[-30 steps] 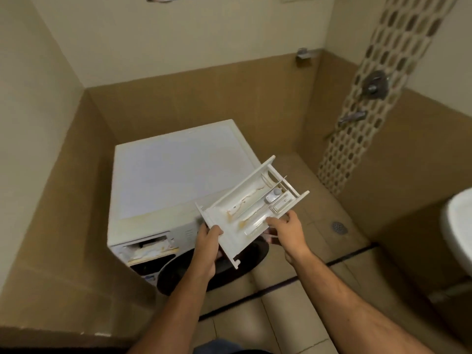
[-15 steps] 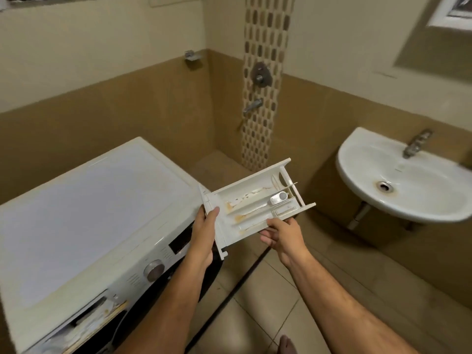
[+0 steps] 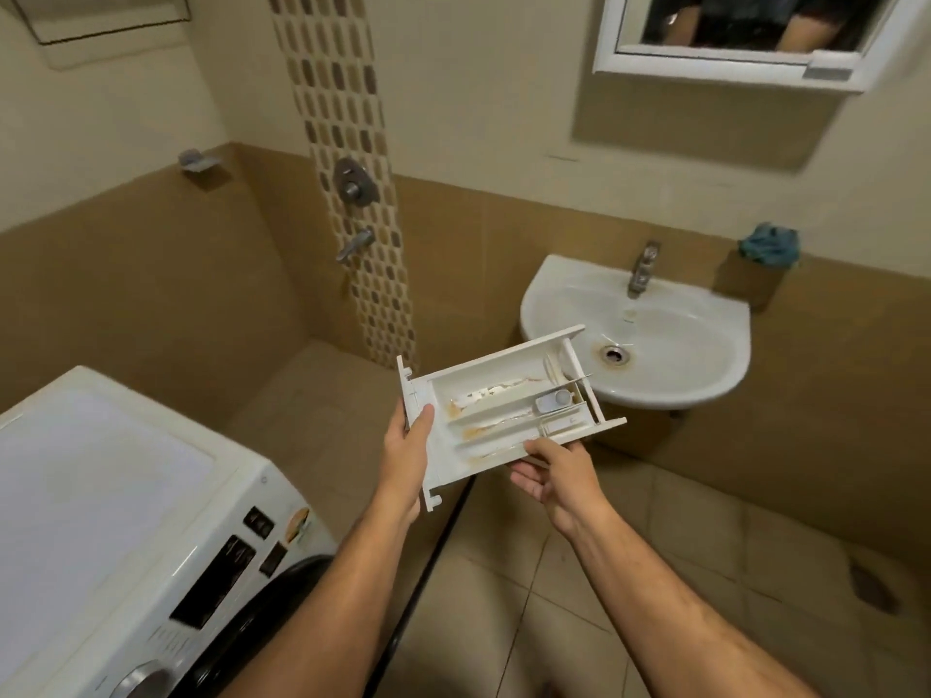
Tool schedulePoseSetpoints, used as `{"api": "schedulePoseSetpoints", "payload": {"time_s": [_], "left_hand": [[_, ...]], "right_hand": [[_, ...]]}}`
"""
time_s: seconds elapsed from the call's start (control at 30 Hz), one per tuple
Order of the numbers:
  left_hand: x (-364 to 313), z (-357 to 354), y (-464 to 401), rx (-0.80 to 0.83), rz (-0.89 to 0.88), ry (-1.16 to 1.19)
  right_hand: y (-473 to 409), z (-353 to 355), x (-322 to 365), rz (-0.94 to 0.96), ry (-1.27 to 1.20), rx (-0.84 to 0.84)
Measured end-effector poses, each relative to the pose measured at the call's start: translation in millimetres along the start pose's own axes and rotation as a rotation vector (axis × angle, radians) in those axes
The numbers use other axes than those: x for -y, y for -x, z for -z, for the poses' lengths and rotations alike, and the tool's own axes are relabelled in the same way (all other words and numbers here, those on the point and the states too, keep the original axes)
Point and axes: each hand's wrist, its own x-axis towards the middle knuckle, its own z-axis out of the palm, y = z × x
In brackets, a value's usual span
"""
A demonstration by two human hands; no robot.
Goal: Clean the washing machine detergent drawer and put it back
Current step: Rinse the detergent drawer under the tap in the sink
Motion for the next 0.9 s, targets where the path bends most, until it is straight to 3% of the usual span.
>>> {"api": "schedulePoseSetpoints", "payload": {"time_s": [0.27,0.47,0.9], "left_hand": [[3,-92,-33,0.07,0.025,0.011],[12,-153,-58,0.135,0.065,-0.044],[19,-252,-179,0.314,0.079,-0.243]], "right_hand": [[-34,60,59,0.027,-0.034,-0.015],[-55,99,86,0.045,-0.12,-0.136],[-138,117,151,0.111,-0.203,-0.293]]}}
